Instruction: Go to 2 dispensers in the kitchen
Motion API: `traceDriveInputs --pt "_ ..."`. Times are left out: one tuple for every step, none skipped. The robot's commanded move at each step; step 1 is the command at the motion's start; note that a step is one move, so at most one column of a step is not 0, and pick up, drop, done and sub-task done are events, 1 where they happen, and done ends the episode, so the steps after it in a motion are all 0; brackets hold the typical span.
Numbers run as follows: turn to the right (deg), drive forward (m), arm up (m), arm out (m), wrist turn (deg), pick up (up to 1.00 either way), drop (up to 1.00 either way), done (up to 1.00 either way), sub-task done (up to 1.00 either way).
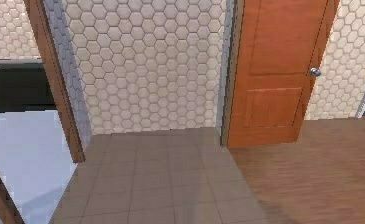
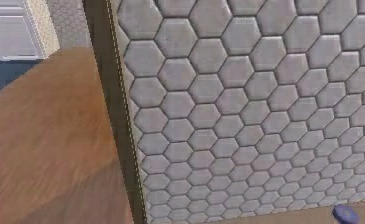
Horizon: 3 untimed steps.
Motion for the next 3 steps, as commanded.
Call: traceDriveInputs --pt "-6.0 0.0 0.0 0.0 0.0 0.0 0.0 0.0 0.0" --pt "0.0 0.45 0.0 0.0 0.0 0.0 0.0 0.0 0.0" --pt "45.0 0.0 0.0 0.0 0.0 0.0 0.0 0.0 0.0"
